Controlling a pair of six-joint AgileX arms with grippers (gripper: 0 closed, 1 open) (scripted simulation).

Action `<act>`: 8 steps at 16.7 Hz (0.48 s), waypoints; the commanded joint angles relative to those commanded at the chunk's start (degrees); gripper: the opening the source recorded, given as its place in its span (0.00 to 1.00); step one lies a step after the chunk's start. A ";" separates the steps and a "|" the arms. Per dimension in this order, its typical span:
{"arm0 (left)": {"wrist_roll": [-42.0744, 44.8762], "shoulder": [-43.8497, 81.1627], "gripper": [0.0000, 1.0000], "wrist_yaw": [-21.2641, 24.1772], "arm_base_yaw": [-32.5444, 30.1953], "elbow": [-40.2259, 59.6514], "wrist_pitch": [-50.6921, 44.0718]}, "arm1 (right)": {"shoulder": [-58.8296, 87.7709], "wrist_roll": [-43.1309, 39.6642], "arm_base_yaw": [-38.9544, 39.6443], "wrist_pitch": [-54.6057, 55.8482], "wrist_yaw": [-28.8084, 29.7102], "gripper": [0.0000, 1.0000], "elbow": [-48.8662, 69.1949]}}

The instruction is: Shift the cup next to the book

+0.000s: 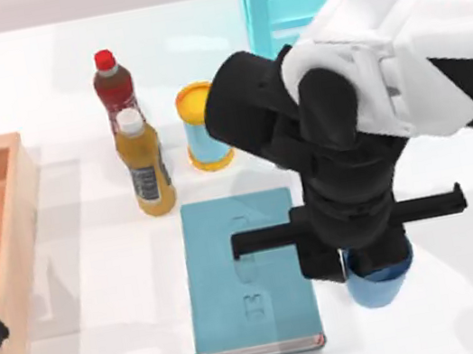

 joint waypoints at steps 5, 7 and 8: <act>0.00 0.00 1.00 0.00 0.00 0.00 0.00 | 0.30 -0.44 -0.56 9.91 0.05 0.00 -9.47; 0.00 0.00 1.00 0.00 0.00 0.00 0.00 | 0.36 -0.45 -0.57 10.30 0.08 0.00 -9.84; 0.00 0.00 1.00 0.00 0.00 0.00 0.00 | 0.36 -0.45 -0.57 10.30 0.08 0.00 -9.84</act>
